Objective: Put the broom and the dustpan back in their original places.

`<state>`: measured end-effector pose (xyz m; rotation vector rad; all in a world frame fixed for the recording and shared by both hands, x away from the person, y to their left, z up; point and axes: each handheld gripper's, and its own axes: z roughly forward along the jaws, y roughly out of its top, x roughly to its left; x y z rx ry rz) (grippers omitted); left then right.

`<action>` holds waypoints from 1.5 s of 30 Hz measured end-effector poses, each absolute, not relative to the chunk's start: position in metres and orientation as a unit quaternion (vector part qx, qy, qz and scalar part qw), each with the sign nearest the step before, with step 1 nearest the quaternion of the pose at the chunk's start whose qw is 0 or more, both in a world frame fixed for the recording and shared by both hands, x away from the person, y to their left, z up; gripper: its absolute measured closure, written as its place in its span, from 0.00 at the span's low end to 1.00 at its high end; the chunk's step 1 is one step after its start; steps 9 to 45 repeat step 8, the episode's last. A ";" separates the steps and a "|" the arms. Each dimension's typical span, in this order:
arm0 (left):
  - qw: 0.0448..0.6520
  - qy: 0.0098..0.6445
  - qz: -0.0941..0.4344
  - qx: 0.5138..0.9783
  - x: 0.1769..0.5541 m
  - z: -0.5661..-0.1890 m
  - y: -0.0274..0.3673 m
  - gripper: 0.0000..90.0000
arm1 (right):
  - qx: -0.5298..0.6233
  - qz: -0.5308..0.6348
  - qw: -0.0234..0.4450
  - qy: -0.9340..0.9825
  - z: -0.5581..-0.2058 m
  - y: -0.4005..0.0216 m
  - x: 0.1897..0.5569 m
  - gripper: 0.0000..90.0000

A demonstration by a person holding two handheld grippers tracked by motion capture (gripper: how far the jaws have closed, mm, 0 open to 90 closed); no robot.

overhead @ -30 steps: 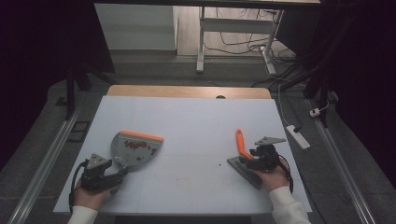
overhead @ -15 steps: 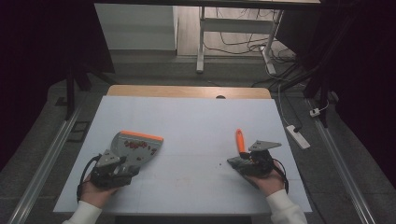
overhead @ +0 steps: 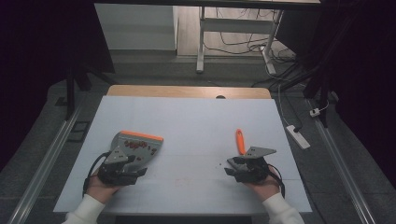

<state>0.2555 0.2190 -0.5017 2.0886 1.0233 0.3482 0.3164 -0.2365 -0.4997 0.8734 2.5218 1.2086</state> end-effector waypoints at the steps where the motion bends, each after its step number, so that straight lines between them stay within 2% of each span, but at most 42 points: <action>1: 0.385 0.402 0.137 0.820 0.255 -0.502 0.219 0.35 | 0.296 0.410 0.108 0.856 -0.499 -0.236 0.316 0.44; 45: 0.384 0.405 0.139 0.818 0.254 -0.501 0.220 0.34 | 0.290 0.414 0.118 0.855 -0.497 -0.240 0.312 0.45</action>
